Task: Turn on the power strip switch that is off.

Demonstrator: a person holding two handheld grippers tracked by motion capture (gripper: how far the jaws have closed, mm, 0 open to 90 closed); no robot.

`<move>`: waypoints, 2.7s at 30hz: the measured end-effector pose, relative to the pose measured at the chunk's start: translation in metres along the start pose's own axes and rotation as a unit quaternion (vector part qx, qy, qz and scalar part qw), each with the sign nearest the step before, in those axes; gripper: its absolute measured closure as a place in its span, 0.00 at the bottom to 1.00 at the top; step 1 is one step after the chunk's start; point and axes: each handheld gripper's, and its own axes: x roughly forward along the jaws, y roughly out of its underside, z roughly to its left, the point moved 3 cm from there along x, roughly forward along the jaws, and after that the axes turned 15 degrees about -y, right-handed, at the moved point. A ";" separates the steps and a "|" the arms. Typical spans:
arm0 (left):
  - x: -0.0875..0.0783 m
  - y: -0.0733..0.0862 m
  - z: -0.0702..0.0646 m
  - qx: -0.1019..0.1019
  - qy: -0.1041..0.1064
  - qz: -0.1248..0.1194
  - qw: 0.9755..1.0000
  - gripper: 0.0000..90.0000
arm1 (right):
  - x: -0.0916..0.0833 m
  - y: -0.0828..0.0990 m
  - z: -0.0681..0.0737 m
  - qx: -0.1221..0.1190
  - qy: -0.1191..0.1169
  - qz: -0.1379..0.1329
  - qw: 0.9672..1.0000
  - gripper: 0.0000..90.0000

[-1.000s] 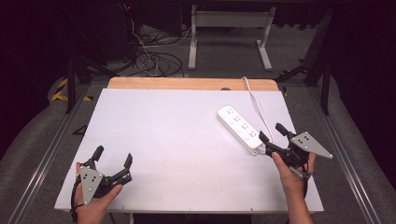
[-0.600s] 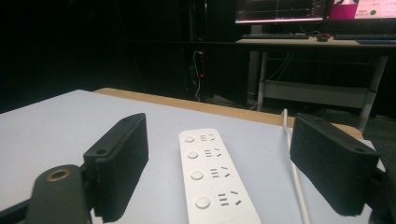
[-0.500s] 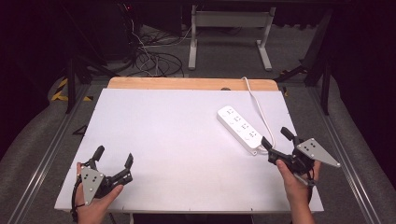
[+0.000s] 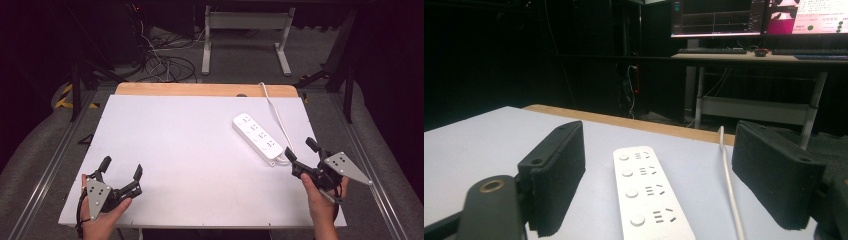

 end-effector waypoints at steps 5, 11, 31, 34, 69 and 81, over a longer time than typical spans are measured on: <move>0.000 0.000 0.001 -0.003 -0.002 0.001 1.000 0.08 | 0.000 0.000 0.001 -0.005 -0.003 -0.005 1.000 0.23; 0.001 0.000 0.001 -0.006 -0.002 0.003 1.000 0.07 | 0.000 0.001 0.001 -0.006 -0.004 -0.013 1.000 0.22; 0.001 0.001 0.002 -0.005 -0.005 0.002 1.000 0.07 | 0.002 0.002 0.001 -0.007 -0.001 -0.016 1.000 0.21; 0.001 0.001 0.002 -0.005 -0.007 0.002 1.000 0.07 | 0.002 0.002 0.001 -0.009 0.000 -0.014 1.000 0.22; 0.001 0.001 0.001 -0.003 -0.005 0.003 1.000 0.08 | 0.004 0.003 0.000 -0.015 0.006 -0.010 1.000 0.22; 0.001 0.001 0.001 -0.002 -0.004 0.003 1.000 0.08 | 0.004 0.004 0.000 -0.014 0.008 -0.008 1.000 0.23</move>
